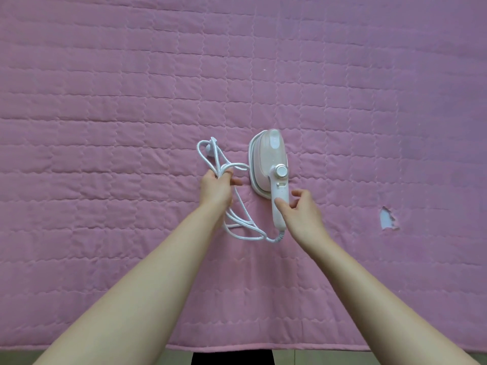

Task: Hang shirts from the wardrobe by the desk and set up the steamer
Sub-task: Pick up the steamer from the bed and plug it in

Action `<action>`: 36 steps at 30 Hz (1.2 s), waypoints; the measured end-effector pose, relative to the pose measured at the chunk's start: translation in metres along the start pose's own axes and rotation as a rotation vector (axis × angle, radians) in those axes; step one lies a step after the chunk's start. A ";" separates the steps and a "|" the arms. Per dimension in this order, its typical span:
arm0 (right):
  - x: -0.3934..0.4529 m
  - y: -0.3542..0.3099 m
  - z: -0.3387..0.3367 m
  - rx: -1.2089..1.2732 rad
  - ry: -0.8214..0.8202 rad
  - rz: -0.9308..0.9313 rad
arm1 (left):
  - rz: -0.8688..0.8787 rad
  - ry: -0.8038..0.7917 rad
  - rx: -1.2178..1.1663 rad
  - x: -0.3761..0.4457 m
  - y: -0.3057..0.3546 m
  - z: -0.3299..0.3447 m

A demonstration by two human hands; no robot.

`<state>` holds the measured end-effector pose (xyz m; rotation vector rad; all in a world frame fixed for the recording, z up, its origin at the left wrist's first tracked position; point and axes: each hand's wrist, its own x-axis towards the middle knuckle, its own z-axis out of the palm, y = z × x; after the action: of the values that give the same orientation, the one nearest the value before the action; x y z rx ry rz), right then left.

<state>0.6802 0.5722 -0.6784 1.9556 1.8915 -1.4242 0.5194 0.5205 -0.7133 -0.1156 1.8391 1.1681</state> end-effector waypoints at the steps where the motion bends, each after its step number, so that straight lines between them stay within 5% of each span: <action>1: 0.004 -0.002 0.001 0.028 -0.010 0.032 | -0.020 -0.012 0.003 0.003 0.001 0.006; 7: 0.011 -0.008 0.015 0.014 -0.016 0.036 | -0.228 0.004 -0.141 0.027 -0.008 0.023; 18: 0.019 -0.008 0.022 0.112 -0.080 0.065 | -0.337 -0.221 -0.179 0.035 -0.009 0.034; 36: -0.009 0.000 -0.024 0.074 -0.033 0.020 | -0.259 -0.313 -0.061 -0.006 -0.025 0.031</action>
<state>0.6949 0.5799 -0.6593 1.9641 1.8252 -1.5323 0.5550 0.5281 -0.7294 -0.1886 1.4665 0.9978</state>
